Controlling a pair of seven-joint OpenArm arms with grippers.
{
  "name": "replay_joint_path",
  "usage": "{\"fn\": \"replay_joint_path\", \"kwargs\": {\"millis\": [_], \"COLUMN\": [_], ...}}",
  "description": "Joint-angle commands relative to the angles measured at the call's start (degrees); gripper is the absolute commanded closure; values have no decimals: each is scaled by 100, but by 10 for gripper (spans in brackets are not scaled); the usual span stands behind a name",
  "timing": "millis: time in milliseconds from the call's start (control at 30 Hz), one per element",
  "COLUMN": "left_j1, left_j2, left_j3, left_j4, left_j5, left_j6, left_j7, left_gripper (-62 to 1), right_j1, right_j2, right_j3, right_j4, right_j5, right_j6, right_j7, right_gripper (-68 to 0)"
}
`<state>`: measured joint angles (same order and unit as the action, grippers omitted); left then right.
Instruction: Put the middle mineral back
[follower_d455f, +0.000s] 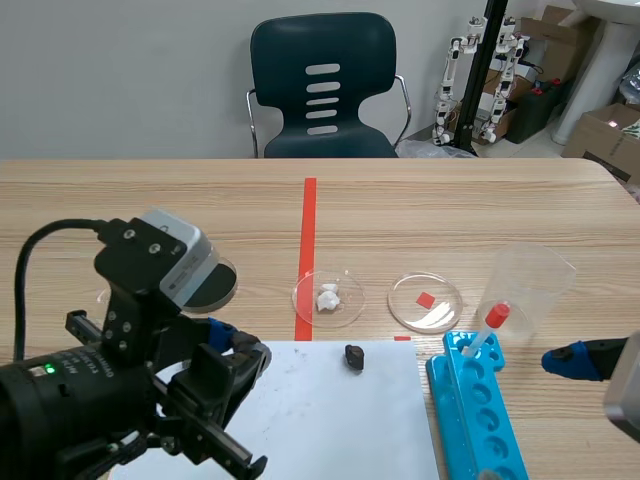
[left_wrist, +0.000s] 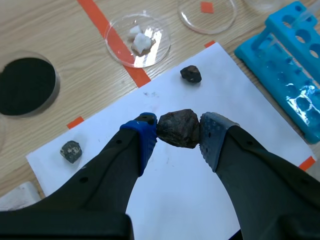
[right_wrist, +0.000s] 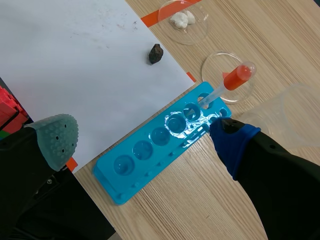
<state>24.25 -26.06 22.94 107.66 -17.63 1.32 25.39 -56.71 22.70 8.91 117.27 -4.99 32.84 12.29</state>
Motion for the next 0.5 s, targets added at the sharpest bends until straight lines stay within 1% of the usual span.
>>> {"fn": "replay_joint_path", "kwargs": {"millis": [0,100,200,333,467], "left_j1": [-216,-669,-1084,-1578,-2000], "left_j2": [-13,44,195,433,654], "left_j3": [107,380,570,748,951], "left_j4": [-39,-382,-693,-1099,-1440], "left_j5": [-122,-262,-299,-297,-341], "left_j6": [129,457,699,855,890], "left_j7": [39,306,610,1108,1552], "left_gripper": [-130,-130,-130,-130,-130], "right_j1": [37,37,37,37,37], "right_j2": [63,63,63,63,63], "right_j3": [13,13,13,13,13], "right_j4": [92,92,92,92,92], "right_j5": [44,44,44,44,44], "right_j6": [-7,-7,-7,-7,-7], "right_j7": [46,46,46,46,46], "right_gripper": [-547,-547,-547,-547,-547]}}
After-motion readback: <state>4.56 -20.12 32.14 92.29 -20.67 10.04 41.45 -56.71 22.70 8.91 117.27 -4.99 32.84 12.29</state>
